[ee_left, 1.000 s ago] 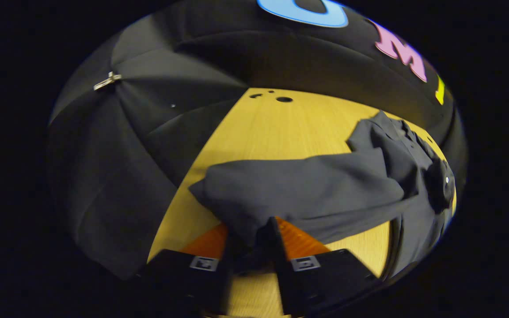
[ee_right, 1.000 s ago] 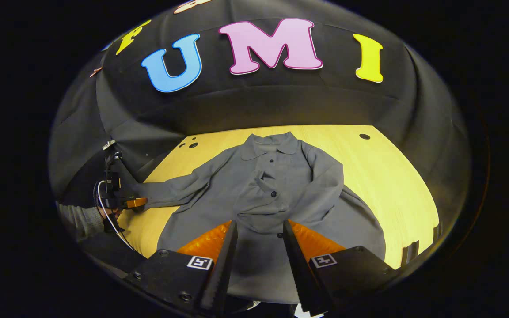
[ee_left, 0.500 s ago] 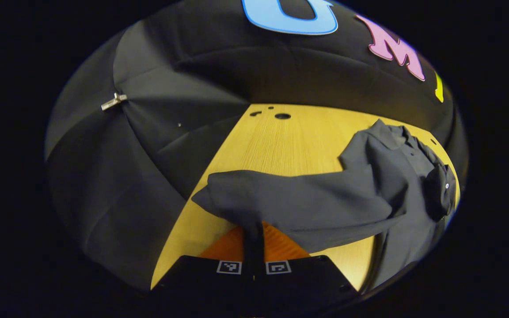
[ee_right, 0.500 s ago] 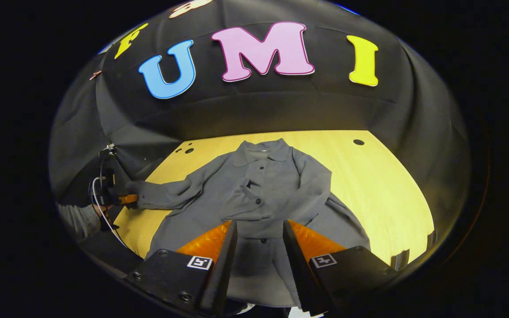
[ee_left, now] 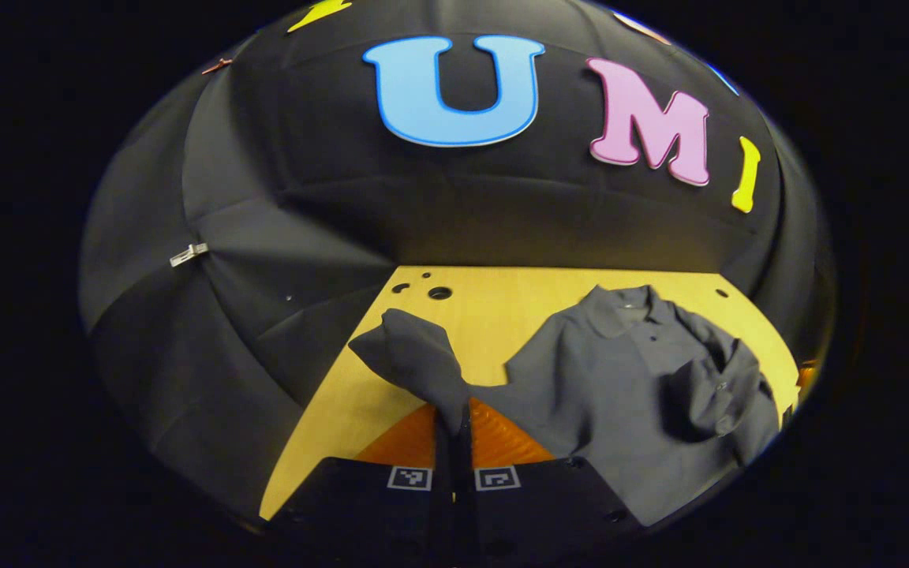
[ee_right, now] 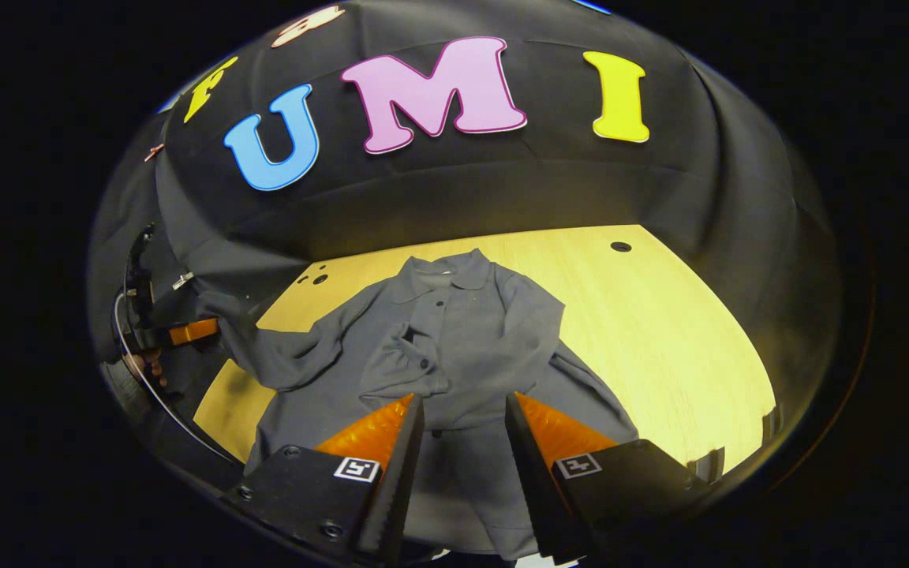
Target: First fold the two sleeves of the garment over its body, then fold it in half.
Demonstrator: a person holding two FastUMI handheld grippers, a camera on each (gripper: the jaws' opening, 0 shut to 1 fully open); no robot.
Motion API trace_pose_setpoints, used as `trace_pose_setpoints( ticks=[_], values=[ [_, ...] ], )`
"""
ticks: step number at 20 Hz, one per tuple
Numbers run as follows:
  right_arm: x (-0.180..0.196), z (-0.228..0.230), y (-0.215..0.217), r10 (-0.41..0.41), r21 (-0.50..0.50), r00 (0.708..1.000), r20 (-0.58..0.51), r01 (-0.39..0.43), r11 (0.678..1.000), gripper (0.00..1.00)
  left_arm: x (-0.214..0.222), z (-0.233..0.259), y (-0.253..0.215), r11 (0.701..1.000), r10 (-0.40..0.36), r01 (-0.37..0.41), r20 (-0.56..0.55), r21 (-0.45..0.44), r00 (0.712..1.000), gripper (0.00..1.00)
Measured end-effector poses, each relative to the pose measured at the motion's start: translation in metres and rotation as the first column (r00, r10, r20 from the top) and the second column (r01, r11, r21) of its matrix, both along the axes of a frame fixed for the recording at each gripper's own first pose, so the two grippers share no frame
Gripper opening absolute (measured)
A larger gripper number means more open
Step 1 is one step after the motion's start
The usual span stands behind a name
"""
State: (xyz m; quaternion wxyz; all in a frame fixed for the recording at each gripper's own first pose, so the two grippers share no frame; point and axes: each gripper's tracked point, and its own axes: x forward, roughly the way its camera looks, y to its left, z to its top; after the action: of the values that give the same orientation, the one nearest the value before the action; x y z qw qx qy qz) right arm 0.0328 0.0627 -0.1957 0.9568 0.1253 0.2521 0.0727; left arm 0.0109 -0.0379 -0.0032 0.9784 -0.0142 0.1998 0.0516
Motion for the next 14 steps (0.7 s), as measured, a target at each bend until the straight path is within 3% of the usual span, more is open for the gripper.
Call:
trace_pose_setpoints(
  ticks=[5,14],
  values=[
    [0.0,-0.005,-0.026,-0.037,0.017,0.999,0.0,0.037,0.999,0.66,0.006,0.023,-0.067,0.995,-0.09,0.09,0.0,-0.043,0.996,0.06],
    [-0.012,-0.016,-0.08,-0.094,0.027,0.995,-0.019,0.095,0.995,0.66,0.011,0.012,-0.204,0.956,-0.294,0.295,-0.047,0.012,0.955,0.04]
  ],
)
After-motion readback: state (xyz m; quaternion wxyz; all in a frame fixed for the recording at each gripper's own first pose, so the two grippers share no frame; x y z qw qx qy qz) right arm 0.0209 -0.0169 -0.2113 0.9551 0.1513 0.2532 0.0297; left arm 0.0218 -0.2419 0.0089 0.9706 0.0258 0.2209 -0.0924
